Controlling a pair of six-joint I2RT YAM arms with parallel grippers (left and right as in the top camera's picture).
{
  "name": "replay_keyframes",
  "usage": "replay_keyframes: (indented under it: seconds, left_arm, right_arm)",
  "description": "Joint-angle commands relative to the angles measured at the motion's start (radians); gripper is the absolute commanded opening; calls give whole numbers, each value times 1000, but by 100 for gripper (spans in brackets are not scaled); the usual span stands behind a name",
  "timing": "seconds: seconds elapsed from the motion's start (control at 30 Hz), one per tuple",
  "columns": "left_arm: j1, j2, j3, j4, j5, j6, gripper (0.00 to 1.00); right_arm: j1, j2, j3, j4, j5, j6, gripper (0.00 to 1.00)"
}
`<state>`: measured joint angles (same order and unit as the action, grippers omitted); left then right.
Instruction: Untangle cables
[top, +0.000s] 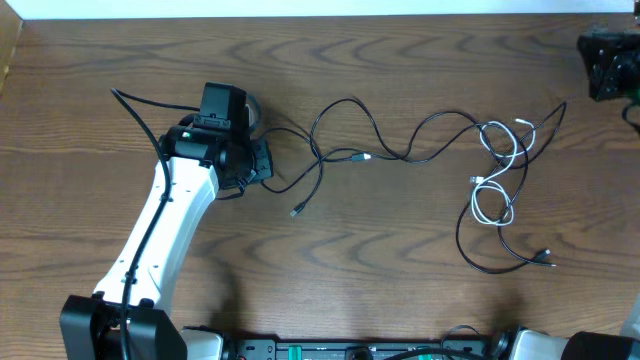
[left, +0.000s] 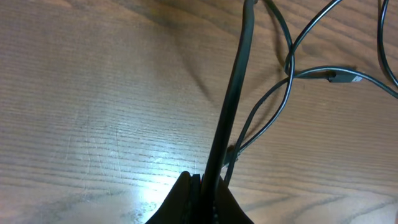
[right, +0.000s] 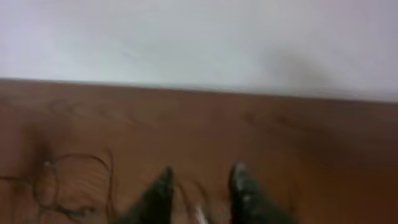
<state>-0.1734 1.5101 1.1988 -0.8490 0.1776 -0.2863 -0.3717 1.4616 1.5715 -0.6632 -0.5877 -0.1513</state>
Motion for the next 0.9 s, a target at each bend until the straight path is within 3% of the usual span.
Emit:
replay_keyframes:
  seconds: [0.0,0.2,0.47,0.87]
  left_arm:
    - [-1,-1,-3,-3,-10,16,8]
    - [-1,-1,-3,-3,-11,16,8]
    - [-1,-1,-3,-3,-10,16,8]
    - [-1,-1,-3,-3,-11,16,8]
  right_arm:
    - [0,13,2,-129,313,111,34]
    - [4,94,-20,-318,285,117,43]
    - [95,277,-23,-386,293,66,60]
    - [204,448,-23,-286,466,64,57]
